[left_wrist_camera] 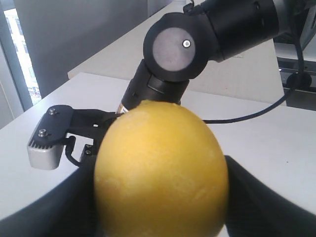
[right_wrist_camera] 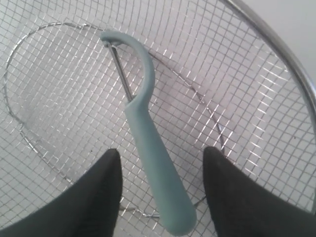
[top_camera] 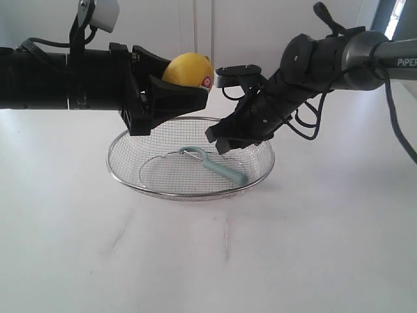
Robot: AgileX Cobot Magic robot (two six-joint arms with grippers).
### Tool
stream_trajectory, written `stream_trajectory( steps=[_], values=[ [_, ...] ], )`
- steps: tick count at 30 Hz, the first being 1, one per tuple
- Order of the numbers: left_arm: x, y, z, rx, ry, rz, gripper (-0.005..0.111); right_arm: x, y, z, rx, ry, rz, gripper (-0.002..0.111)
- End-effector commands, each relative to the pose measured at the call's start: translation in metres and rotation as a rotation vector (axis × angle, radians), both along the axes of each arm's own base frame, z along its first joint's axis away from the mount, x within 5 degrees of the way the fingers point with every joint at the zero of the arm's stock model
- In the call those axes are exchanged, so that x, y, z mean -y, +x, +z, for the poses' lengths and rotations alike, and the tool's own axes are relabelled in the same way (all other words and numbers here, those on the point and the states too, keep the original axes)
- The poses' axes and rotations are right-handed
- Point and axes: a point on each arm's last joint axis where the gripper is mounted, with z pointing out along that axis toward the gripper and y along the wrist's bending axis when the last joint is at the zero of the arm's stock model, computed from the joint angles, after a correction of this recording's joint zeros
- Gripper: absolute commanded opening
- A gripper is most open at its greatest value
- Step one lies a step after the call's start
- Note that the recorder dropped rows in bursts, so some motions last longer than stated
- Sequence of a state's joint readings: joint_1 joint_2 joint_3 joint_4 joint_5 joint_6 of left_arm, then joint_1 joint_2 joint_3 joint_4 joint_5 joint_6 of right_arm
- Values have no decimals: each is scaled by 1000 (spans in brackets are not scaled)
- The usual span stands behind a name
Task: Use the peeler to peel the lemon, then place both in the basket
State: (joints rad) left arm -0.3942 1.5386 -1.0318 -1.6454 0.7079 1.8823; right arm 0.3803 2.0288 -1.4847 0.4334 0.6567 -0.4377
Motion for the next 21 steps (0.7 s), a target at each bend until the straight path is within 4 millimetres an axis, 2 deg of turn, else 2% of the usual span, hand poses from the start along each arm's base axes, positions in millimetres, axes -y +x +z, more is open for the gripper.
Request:
stream_trajectory(
  steps=[1,4,13,16,21],
  values=[
    [-1,-3,5,0,-30,-7,0,1,-3,14,7,14,-1,48],
    [-1,-3,5,0,-30,-7,0,1,-6,19,-3,13,3,43],
    [-1,-3,5,0,-30,-7,0,2,-11,31,-55,65,-99,1],
    [-1,-3,5,0,-30,-7,0,3,-12,32,-98,88,-167,0],
    [-1,-3,5,0,-30,-7,0,4,-13,33,-104,90,-169,0]
  ],
)
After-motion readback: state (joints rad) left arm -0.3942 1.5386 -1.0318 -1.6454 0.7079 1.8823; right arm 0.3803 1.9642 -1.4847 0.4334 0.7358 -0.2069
